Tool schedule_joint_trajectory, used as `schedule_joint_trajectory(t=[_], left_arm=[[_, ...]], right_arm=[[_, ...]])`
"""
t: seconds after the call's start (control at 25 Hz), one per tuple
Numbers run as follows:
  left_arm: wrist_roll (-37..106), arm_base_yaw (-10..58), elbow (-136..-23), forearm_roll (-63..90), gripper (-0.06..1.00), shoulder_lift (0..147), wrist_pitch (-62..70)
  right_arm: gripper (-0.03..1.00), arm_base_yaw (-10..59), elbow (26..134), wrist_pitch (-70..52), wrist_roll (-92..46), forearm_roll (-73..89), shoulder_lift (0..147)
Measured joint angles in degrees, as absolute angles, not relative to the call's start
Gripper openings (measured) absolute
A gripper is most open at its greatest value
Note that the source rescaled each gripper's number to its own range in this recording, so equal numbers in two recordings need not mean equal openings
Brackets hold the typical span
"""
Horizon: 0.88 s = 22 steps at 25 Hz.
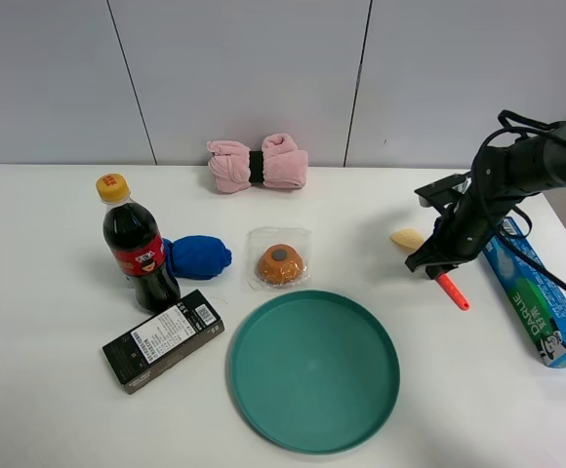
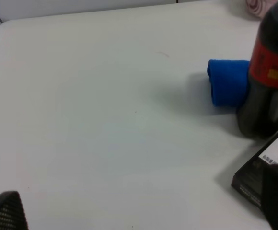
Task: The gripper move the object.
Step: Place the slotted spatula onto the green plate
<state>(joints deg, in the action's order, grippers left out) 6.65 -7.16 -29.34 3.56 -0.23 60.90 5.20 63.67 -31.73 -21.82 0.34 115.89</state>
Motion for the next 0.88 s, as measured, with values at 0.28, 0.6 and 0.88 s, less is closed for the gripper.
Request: schedule_joint_trajectory(t=[0.28,0.6,0.88], left_arm=[[6.65,-7.16,-29.34,3.56,1.00,-0.23,60.90],[6.65,-7.16,-29.34,3.56,1.00,-0.23,60.90],[6.65,-7.16,-29.34,3.56,1.00,-0.23,60.90]], right_arm=[[0.00,5.20,63.67,-31.79,-20.88,0.34,115.93],[0.00,5.20,63.67,-33.10,-18.38,0.34,110.53],[0.00,6.06,63.67,-36.64,-18.38,0.34,104.87]])
